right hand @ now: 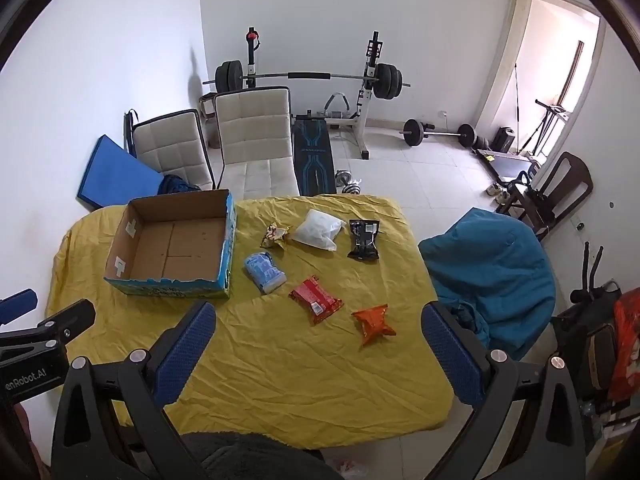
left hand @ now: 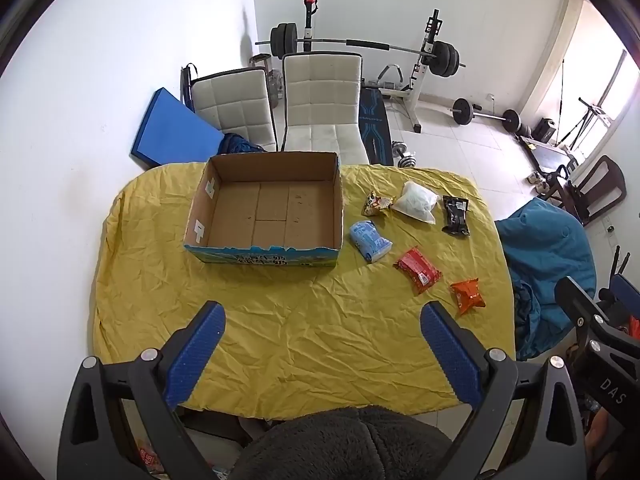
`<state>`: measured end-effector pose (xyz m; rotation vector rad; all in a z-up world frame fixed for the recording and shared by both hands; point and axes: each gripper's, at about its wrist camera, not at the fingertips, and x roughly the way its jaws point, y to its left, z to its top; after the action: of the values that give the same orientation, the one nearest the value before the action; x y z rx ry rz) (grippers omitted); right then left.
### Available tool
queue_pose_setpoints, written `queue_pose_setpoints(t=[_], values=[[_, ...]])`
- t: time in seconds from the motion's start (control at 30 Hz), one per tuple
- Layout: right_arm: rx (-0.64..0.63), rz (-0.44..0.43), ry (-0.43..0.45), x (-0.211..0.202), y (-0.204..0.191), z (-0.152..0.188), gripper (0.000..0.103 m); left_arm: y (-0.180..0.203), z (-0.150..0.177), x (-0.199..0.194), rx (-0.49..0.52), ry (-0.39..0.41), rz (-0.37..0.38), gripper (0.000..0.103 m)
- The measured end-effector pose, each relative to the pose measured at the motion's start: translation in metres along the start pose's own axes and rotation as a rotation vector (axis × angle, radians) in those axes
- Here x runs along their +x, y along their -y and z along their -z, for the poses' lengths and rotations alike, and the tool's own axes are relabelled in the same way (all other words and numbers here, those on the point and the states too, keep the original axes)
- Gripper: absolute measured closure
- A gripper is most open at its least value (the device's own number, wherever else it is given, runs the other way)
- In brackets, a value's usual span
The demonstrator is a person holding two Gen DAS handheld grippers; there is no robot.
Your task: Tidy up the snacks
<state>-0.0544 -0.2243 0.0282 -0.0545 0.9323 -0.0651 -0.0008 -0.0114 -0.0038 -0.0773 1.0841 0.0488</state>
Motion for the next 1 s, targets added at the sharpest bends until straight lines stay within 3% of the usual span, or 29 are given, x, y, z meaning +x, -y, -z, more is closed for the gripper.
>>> queue_pose_setpoints(t=[1.0], values=[[0.003,0.0,0.016,-0.012,-0.002,-0.007,0.0,-0.004,0.002,-0.005,-0.003,0.018,-0.005,0.003]])
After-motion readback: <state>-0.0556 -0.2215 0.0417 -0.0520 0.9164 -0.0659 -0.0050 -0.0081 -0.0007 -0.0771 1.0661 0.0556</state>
